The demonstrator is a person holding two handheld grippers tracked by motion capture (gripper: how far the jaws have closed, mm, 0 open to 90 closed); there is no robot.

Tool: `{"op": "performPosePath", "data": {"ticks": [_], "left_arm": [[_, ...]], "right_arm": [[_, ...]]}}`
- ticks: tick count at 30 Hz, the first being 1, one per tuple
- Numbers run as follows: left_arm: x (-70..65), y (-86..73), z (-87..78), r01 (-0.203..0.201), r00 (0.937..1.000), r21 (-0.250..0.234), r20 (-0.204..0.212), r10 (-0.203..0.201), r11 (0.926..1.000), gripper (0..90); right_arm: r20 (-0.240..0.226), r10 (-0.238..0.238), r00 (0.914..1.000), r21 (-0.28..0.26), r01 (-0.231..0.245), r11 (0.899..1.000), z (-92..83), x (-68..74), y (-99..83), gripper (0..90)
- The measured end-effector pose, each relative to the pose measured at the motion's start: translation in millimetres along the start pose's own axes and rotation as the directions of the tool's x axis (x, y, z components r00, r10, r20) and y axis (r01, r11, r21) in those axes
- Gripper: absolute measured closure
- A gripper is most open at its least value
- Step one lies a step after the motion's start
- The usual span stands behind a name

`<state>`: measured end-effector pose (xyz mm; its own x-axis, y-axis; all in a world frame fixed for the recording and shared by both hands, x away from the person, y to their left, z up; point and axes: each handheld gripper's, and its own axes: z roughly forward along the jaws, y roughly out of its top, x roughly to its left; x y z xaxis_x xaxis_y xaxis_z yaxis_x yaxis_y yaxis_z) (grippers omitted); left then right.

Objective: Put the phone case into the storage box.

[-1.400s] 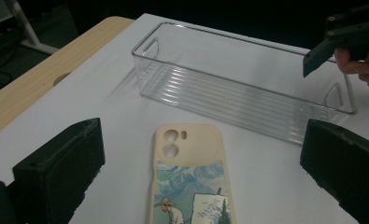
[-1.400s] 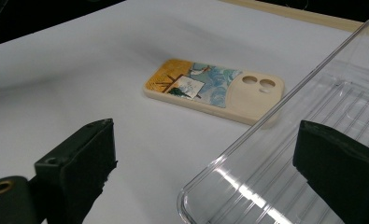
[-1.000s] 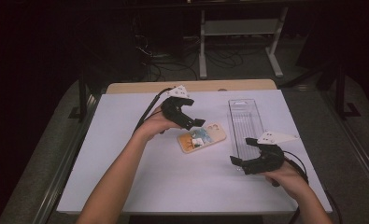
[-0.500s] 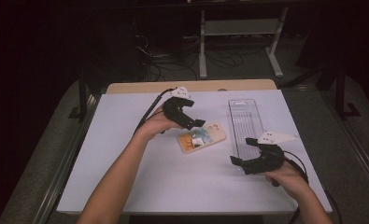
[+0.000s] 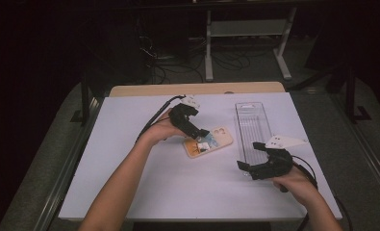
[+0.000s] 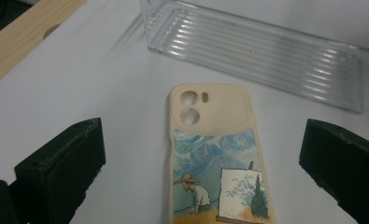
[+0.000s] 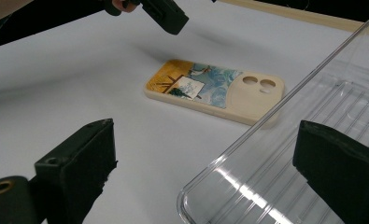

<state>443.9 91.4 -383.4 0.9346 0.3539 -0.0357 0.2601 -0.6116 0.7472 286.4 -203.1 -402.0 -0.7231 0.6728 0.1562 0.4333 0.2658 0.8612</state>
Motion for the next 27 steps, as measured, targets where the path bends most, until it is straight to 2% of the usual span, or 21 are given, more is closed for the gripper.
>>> {"op": "performPosePath", "data": {"ticks": [13, 17, 19, 27], "left_arm": [[-4.6, -5.7, 9.7, -0.019, 0.9998, 0.082, 0.01, 0.019, 0.9964, 0.0], [-5.8, -6.7, 13.6, -0.037, 0.9992, 0.118, 0.018, 0.035, 0.9924, 0.1], [-7.5, -7.7, 16.4, -0.028, 0.9995, 0.117, 0.016, 0.027, 0.9927, 0.1], [-8.8, -11.4, 24.4, -0.039, 0.9992, 0.162, 0.016, 0.037, 0.9861, 0.0]], "right_arm": [[-0.001, -0.001, 1.0, 0.0, 0.001, 1.0, 0.0, -0.1, 0.0, 5.4], [-0.001, -0.001, 1.0, 0.0, 0.001, 1.0, 0.0, -0.1, 0.0, 5.4], [-0.001, -0.002, 1.0, 0.0, 0.002, 1.0, 0.0, -0.1, 0.0, 5.4], [-0.002, -0.001, 1.0, 0.0, 0.001, 1.0, -0.1, -0.1, 0.0, 5.4]]}}
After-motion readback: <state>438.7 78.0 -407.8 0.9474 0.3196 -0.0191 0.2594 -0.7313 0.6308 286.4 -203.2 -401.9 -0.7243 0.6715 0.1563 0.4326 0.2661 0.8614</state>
